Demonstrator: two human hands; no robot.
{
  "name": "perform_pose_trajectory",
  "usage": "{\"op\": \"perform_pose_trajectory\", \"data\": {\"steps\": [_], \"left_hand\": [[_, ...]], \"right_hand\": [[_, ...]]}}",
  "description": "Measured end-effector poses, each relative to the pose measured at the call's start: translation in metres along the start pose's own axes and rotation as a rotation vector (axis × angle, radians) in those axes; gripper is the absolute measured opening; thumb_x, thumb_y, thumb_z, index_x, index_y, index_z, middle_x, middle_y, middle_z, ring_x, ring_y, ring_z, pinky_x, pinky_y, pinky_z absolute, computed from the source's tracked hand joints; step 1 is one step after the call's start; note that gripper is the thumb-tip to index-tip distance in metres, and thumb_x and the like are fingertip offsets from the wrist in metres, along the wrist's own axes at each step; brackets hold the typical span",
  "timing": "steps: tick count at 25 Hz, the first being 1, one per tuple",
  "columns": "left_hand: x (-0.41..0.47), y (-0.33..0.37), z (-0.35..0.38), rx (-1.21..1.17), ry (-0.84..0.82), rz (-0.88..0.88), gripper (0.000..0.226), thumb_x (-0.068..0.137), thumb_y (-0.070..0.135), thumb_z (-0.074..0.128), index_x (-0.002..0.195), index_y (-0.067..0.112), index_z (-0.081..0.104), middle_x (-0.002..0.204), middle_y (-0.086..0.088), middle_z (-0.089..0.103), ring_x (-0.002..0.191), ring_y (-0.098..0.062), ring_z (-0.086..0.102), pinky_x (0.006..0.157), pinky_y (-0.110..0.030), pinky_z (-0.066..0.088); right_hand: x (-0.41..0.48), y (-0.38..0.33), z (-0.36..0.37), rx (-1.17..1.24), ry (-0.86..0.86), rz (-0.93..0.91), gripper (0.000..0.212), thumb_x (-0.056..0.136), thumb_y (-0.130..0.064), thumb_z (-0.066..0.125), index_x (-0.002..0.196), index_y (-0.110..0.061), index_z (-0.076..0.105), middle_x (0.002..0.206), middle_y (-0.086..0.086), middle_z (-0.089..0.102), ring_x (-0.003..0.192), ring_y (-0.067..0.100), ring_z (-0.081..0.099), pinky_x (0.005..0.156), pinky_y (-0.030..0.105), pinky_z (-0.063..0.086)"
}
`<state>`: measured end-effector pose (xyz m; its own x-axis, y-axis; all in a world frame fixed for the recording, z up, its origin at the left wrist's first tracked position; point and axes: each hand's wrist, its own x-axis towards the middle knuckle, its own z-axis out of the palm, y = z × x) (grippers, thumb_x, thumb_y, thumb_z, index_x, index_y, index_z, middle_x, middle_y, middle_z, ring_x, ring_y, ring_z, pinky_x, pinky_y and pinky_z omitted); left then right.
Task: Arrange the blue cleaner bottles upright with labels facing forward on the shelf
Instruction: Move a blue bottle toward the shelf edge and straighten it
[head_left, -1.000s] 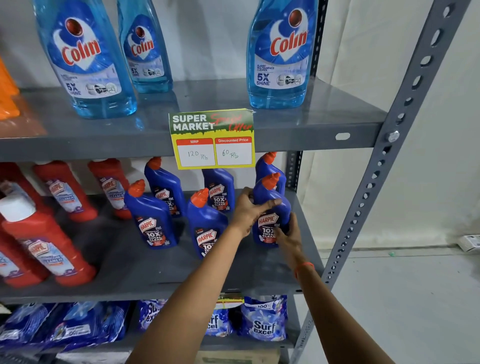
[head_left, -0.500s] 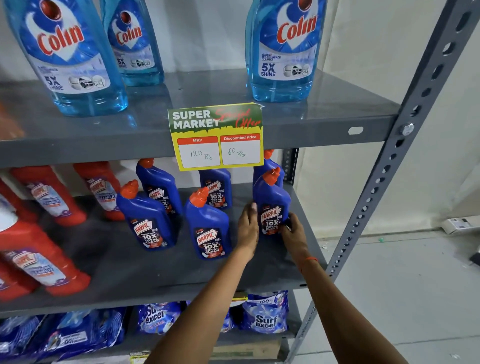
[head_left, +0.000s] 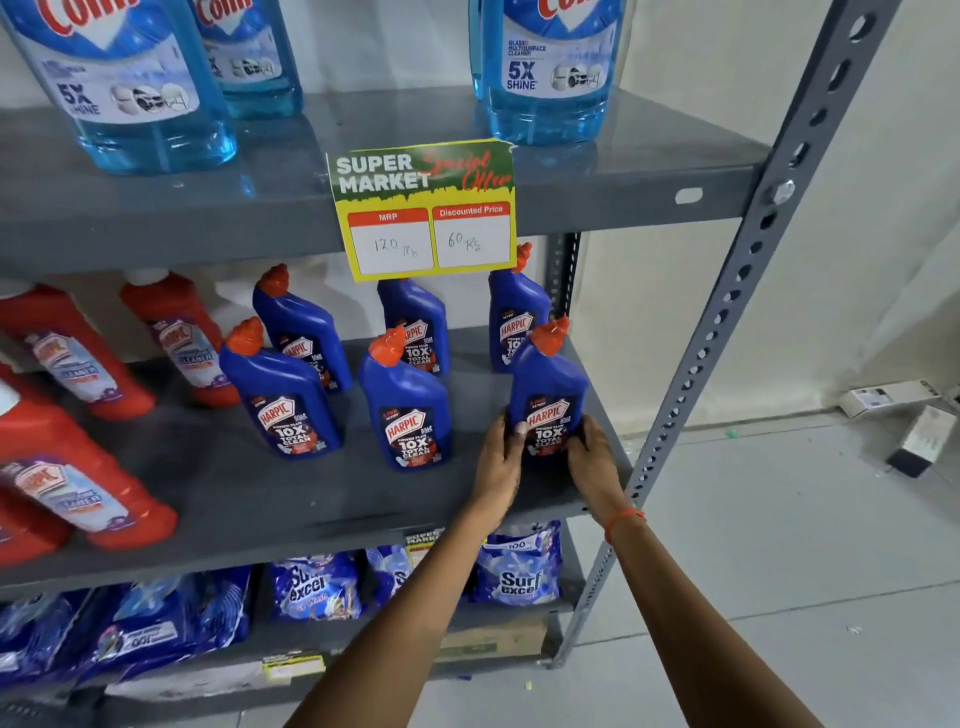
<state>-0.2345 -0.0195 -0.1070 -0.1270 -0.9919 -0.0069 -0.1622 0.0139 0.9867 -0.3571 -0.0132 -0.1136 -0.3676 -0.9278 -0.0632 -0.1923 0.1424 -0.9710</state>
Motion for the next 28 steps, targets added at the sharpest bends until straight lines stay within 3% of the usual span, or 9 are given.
{"op": "perform_pose_trajectory", "data": {"steps": [4,10,14,17,19,21,23,26,28], "left_hand": [[-0.026,0.005,0.004,0.007,0.01,-0.013,0.043,0.097,0.029,0.04,0.137,0.013,0.037,0.139,-0.01,0.048,0.125,-0.021,0.046,0.094,-0.025,0.037],[-0.038,0.016,0.003,0.032,0.014,-0.035,0.041,0.097,0.03,0.041,0.134,0.012,0.042,0.135,-0.011,0.054,0.123,-0.024,0.05,0.091,-0.026,0.038],[-0.038,0.017,0.001,0.061,0.007,-0.04,0.042,0.096,0.03,0.043,0.135,0.013,0.042,0.136,-0.012,0.053,0.123,-0.025,0.05,0.093,-0.026,0.038],[-0.041,0.017,-0.003,0.11,-0.007,-0.062,0.049,0.095,0.031,0.045,0.14,0.015,0.035,0.141,-0.011,0.048,0.129,-0.026,0.046,0.098,-0.03,0.039],[-0.05,0.023,-0.01,0.178,0.078,0.054,0.049,0.095,0.028,0.047,0.139,0.011,0.036,0.142,-0.01,0.048,0.128,-0.024,0.048,0.095,-0.022,0.038],[-0.061,0.034,-0.025,0.199,0.265,0.24,0.04,0.094,0.021,0.051,0.131,0.006,0.046,0.132,-0.012,0.058,0.119,-0.021,0.056,0.09,-0.016,0.04],[-0.068,0.042,-0.05,0.187,0.403,0.383,0.033,0.092,0.019,0.053,0.122,0.005,0.053,0.12,-0.013,0.064,0.11,-0.016,0.057,0.089,-0.019,0.043],[-0.065,0.035,-0.098,0.251,0.578,0.44,0.034,0.09,0.02,0.054,0.122,0.008,0.05,0.118,-0.012,0.06,0.109,-0.019,0.05,0.093,-0.027,0.041],[-0.05,0.016,-0.132,0.299,0.619,0.355,0.05,0.085,0.015,0.061,0.13,0.007,0.042,0.128,-0.015,0.053,0.118,-0.028,0.047,0.102,-0.038,0.038]], "right_hand": [[-0.029,0.002,-0.007,0.052,0.013,0.033,0.036,0.086,0.004,0.032,0.118,-0.006,0.047,0.101,0.009,0.059,0.085,0.02,0.055,0.071,0.03,0.046],[-0.041,-0.009,-0.01,0.098,-0.001,0.066,0.036,0.086,0.003,0.034,0.119,-0.005,0.045,0.107,0.011,0.058,0.098,0.025,0.055,0.085,0.037,0.047],[-0.043,-0.015,-0.012,0.105,-0.002,0.089,0.036,0.086,0.003,0.034,0.12,-0.004,0.045,0.109,0.013,0.058,0.099,0.025,0.054,0.083,0.036,0.046],[-0.052,-0.022,0.0,0.121,0.107,0.124,0.037,0.086,0.002,0.035,0.122,-0.001,0.043,0.11,0.014,0.057,0.099,0.026,0.055,0.077,0.035,0.048],[-0.061,-0.031,0.016,0.181,0.32,0.187,0.038,0.085,-0.002,0.038,0.122,0.003,0.043,0.118,0.019,0.052,0.107,0.034,0.054,0.084,0.044,0.051],[-0.073,-0.038,0.042,0.226,0.482,0.279,0.036,0.087,-0.006,0.04,0.121,0.004,0.047,0.124,0.023,0.046,0.11,0.039,0.05,0.095,0.049,0.048],[-0.089,-0.05,0.075,0.398,0.455,0.345,0.027,0.09,-0.009,0.041,0.113,0.002,0.051,0.116,0.021,0.051,0.097,0.033,0.052,0.089,0.047,0.049],[-0.101,-0.069,0.122,0.611,0.284,0.342,0.014,0.092,-0.011,0.045,0.097,-0.001,0.054,0.081,0.009,0.055,0.071,0.018,0.051,0.063,0.032,0.047],[-0.098,-0.076,0.146,0.489,0.245,0.251,0.015,0.087,-0.004,0.047,0.099,-0.006,0.055,0.096,0.013,0.059,0.085,0.026,0.057,0.073,0.034,0.048]]}}
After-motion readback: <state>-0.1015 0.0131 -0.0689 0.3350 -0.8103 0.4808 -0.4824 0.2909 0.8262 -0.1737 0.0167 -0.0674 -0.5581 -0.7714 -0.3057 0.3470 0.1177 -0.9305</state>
